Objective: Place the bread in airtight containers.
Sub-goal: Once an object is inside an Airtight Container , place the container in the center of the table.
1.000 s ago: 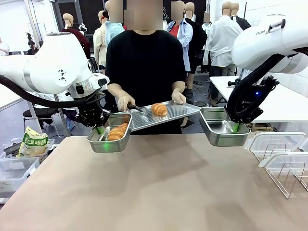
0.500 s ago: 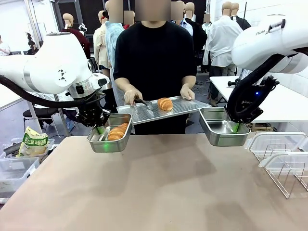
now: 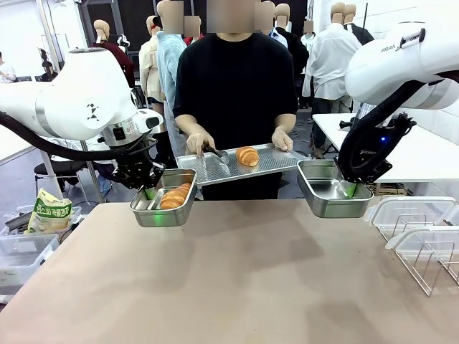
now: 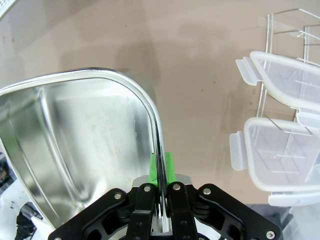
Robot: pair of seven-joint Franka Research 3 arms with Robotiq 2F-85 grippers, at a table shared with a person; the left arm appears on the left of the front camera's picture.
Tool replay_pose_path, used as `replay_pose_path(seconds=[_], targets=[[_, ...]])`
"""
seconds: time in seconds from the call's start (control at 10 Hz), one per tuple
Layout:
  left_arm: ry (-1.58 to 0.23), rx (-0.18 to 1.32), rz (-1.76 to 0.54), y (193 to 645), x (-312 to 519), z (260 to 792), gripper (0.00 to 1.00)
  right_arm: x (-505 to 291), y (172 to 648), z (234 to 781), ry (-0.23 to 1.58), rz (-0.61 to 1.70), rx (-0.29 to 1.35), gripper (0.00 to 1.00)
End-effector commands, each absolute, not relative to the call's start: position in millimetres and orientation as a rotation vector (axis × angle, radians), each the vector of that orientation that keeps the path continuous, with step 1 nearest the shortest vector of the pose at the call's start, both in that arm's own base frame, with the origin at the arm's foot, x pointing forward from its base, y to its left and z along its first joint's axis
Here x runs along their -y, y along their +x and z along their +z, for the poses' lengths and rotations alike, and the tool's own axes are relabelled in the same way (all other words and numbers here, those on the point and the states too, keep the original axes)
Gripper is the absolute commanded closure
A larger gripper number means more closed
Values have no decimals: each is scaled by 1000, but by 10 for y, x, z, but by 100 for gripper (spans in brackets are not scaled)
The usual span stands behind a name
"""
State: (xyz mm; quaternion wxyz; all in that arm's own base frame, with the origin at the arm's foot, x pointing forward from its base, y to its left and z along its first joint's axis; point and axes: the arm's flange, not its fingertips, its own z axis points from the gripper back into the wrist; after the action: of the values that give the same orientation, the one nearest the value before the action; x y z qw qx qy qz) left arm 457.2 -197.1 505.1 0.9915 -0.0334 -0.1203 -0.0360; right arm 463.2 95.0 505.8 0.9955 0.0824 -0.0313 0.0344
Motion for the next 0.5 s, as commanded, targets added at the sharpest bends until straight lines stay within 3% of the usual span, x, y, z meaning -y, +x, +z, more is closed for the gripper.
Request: replay_pose_path(seconds=[0.0, 0.4], targets=[[-70, 248, -70, 4587, 1965, 5086, 100, -939, 4605, 5066, 165, 66, 68, 100], [-52, 249, -64, 4566, 2018, 5047, 100, -939, 4605, 5066, 165, 66, 68, 100]])
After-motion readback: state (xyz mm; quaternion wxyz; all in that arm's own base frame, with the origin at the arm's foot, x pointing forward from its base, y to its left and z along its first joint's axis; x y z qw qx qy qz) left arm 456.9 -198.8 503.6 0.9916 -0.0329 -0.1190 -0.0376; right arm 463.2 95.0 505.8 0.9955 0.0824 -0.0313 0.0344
